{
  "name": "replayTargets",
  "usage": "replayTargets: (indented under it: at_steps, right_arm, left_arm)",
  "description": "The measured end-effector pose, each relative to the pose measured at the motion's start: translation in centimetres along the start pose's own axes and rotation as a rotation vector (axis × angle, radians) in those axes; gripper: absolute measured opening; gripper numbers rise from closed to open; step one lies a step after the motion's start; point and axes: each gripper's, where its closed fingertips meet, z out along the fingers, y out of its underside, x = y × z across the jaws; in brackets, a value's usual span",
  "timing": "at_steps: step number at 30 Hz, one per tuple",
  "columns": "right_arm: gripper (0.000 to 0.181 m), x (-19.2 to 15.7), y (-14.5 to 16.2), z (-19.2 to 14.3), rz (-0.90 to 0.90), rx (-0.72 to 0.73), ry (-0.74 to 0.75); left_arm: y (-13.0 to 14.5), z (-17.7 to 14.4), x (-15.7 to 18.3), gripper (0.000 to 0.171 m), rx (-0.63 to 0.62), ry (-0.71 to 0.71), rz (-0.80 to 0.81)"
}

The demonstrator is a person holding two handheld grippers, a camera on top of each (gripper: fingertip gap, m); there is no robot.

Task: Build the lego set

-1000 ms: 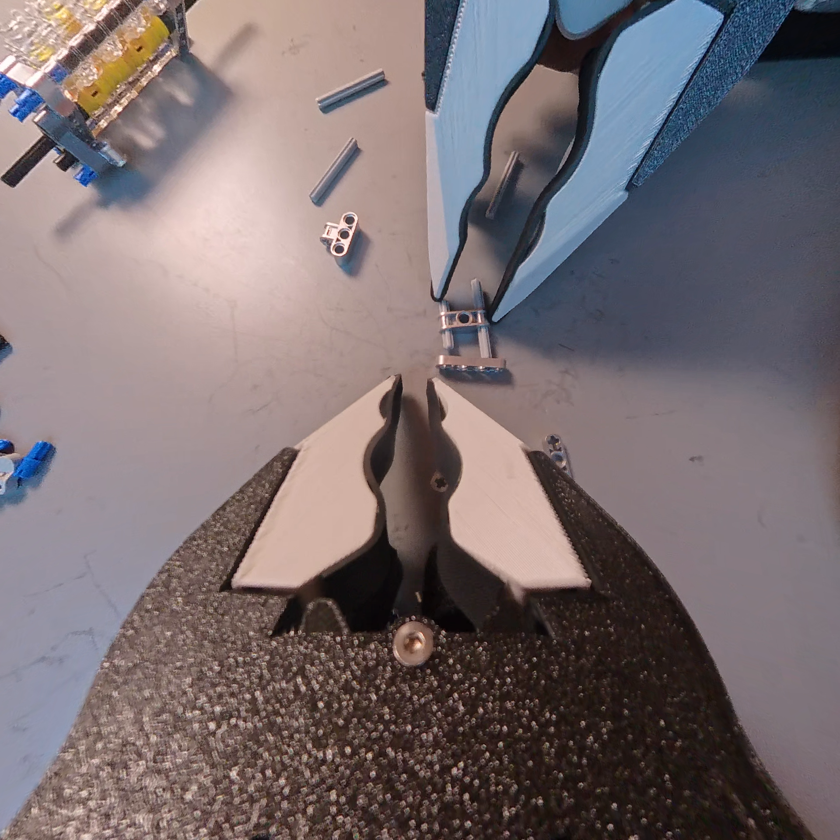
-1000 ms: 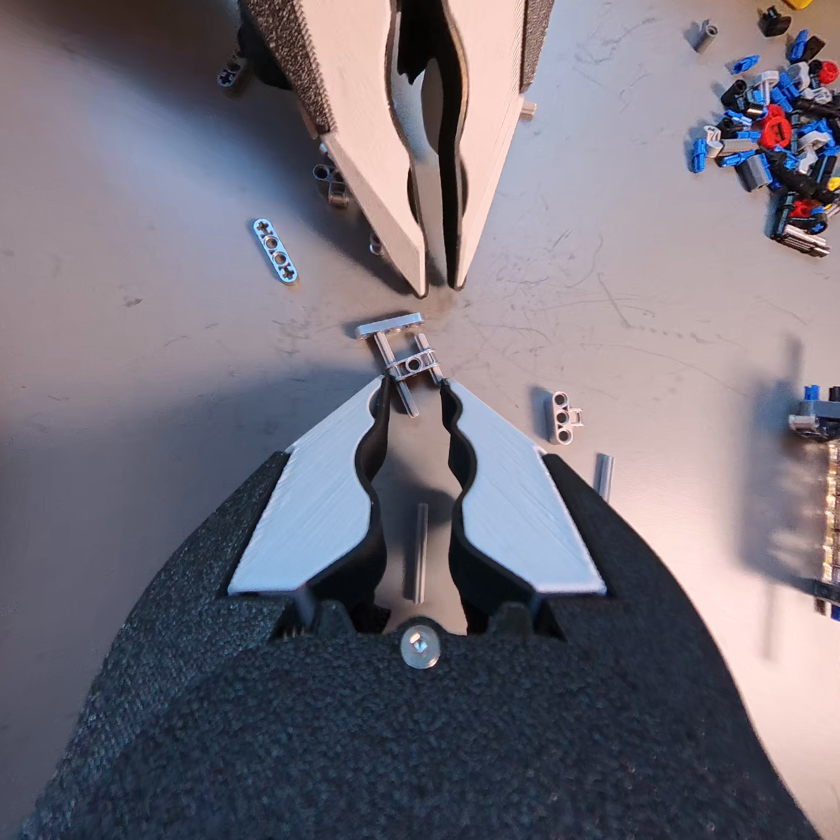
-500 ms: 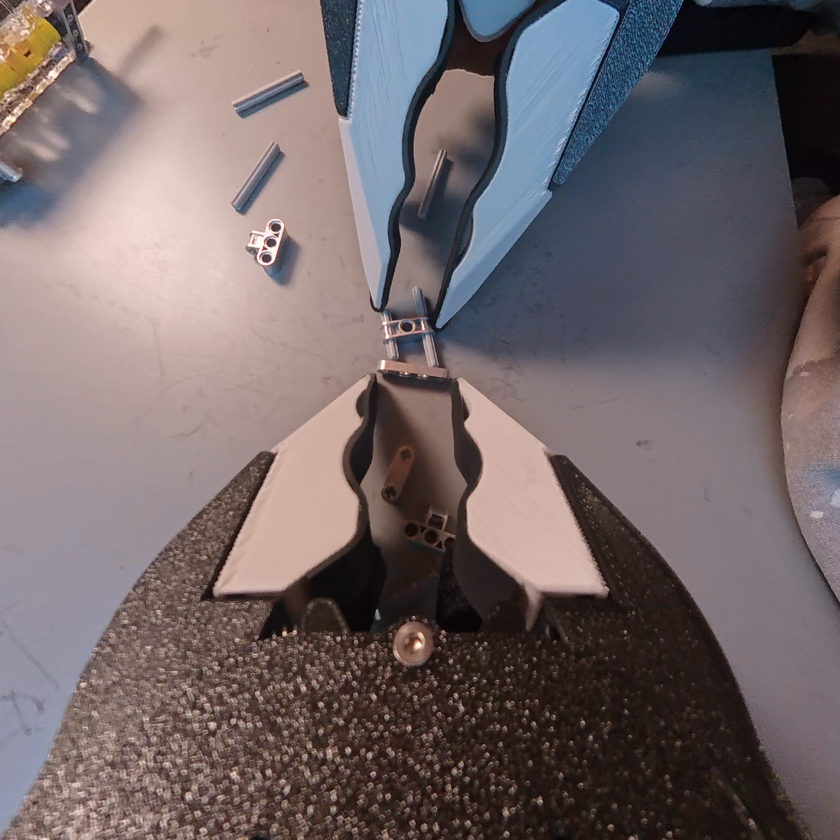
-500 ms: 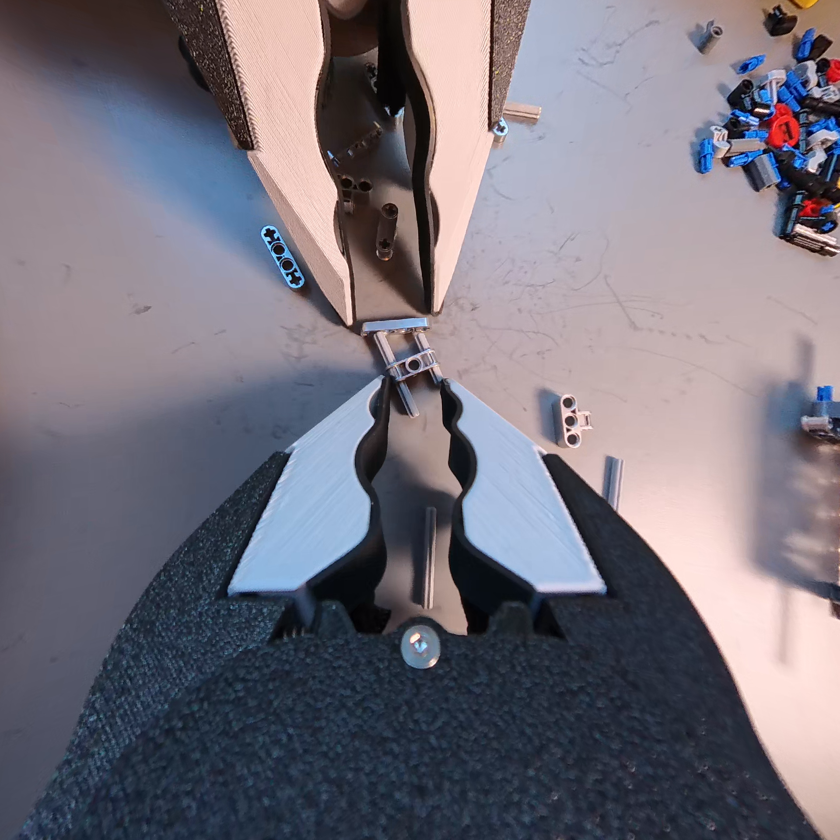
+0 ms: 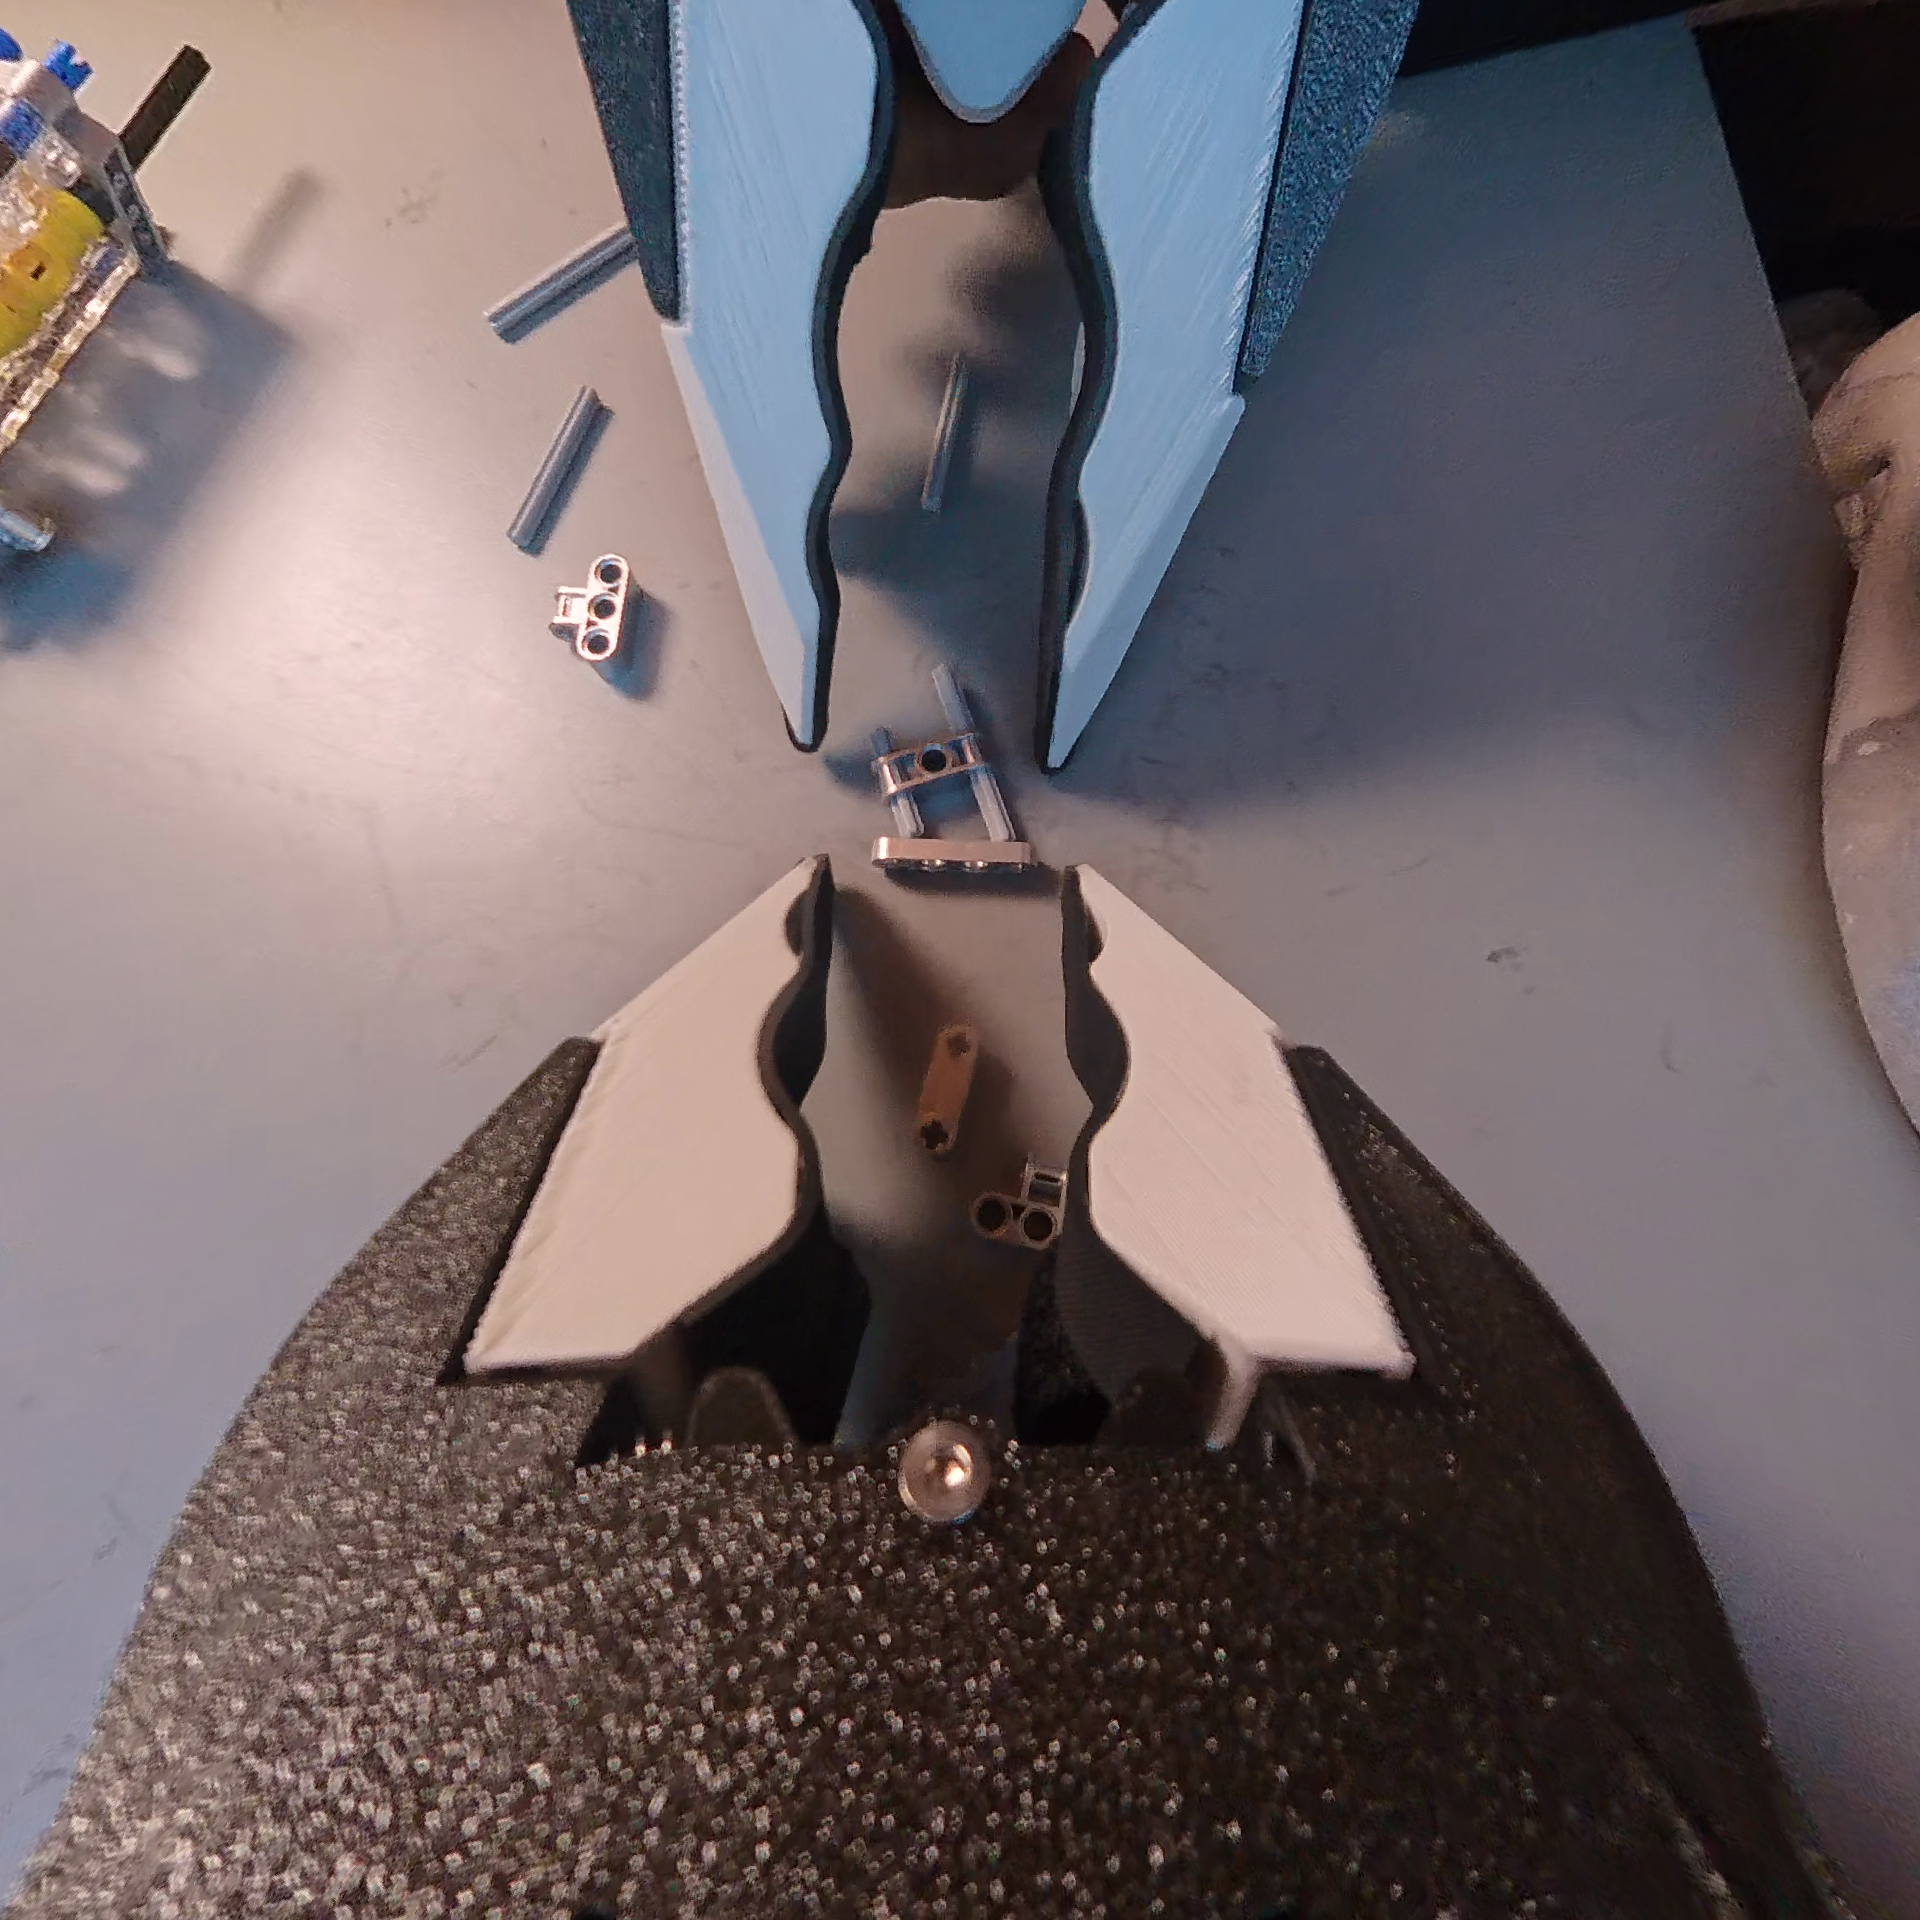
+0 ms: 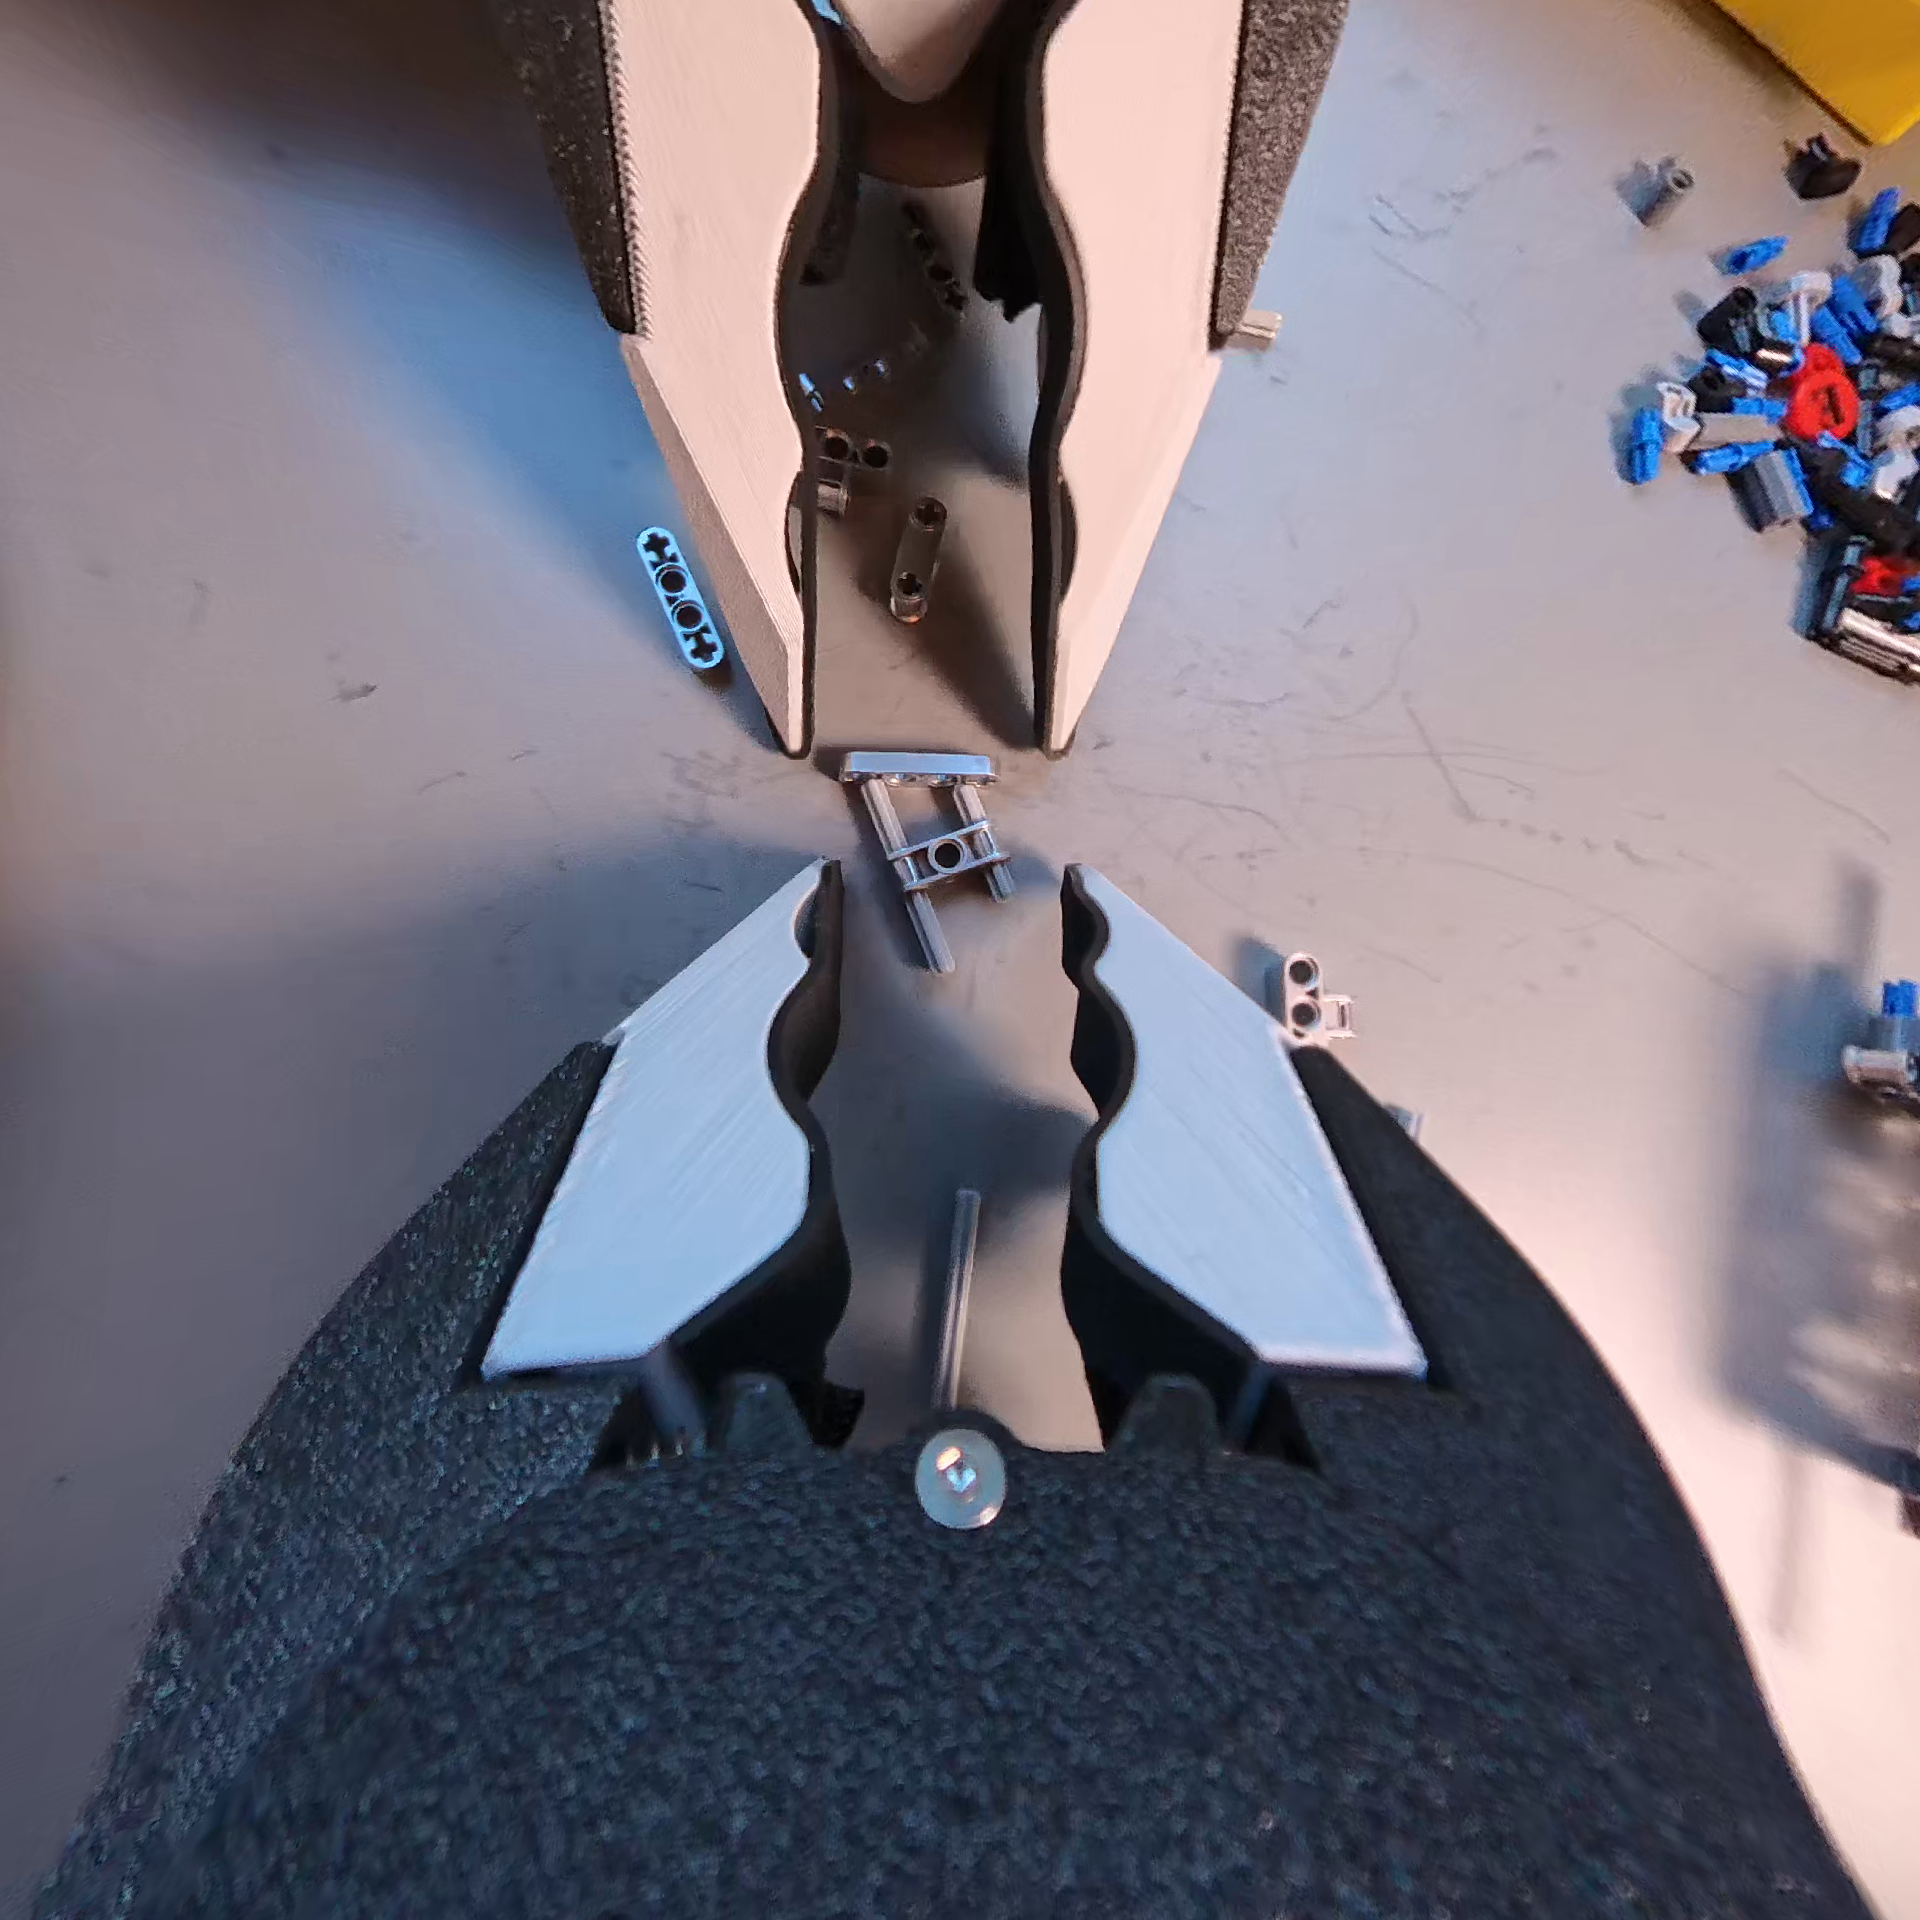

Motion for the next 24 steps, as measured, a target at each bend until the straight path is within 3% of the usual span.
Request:
replayTargets:
  at_steps: [9,24]
  right_arm:
    - [0.027,-1.0,0.1,-0.1,-0.031,-0.002,-0.077]
    - [0.022,-1.3,0.1,-0.1,-0.018,-0.004,-0.07]
  left_arm:
    - [0.0,0.1,0.2,0.031,0.006,0.042,0.0]
    - [0.0,-0.3,0.5,0.037,0.034,0.1,0.014]
